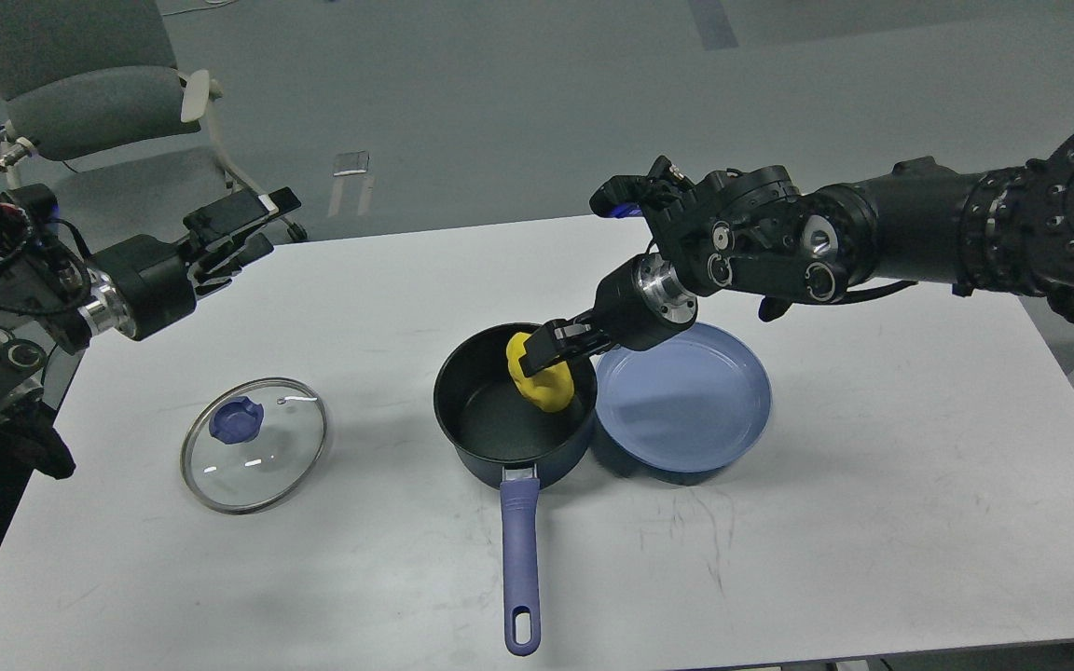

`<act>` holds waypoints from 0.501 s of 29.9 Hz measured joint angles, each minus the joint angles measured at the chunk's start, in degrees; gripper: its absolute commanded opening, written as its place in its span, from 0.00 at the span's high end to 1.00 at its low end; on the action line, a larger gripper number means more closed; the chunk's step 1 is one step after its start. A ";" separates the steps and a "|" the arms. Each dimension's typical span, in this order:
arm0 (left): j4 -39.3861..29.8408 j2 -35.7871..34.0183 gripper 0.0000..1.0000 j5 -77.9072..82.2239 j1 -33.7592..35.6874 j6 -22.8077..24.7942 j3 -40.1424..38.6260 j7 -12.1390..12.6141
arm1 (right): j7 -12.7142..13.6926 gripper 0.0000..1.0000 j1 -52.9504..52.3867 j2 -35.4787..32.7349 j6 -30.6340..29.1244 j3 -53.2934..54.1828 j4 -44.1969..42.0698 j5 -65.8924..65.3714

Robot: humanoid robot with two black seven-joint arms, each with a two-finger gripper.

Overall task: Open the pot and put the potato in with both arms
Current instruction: 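Lower the potato into the saucepan and open the right gripper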

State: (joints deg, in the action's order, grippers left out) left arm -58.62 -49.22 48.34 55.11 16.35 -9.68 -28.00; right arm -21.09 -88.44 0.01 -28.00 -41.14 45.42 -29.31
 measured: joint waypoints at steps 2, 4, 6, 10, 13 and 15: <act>0.00 0.00 0.02 0.00 0.00 0.00 0.01 0.00 | 0.00 0.00 0.02 0.00 0.00 0.08 -0.06 0.03; 0.00 0.00 0.02 0.00 0.00 0.00 0.01 0.00 | 0.00 0.00 0.02 0.00 0.00 0.23 -0.11 0.05; 0.00 0.00 0.02 0.00 0.00 0.01 0.01 0.00 | 0.00 0.00 0.02 0.00 0.00 0.44 -0.31 0.47; 0.00 -0.13 0.02 0.00 0.00 0.09 0.01 0.00 | 0.04 0.00 -0.50 0.00 0.00 1.63 -1.07 1.81; -0.01 -0.16 0.02 -0.06 0.00 0.13 -0.06 0.00 | 0.04 0.00 -0.92 -0.01 0.00 5.19 -2.52 2.04; 0.00 -0.16 0.02 -0.15 -0.10 0.16 -0.15 0.00 | 0.04 0.00 -0.98 -0.01 0.00 8.78 -3.51 2.11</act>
State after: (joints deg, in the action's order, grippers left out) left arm -58.62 -49.38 48.18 55.01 16.51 -9.82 -28.00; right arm -21.05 -89.42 -0.01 -28.00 -32.35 41.91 -27.20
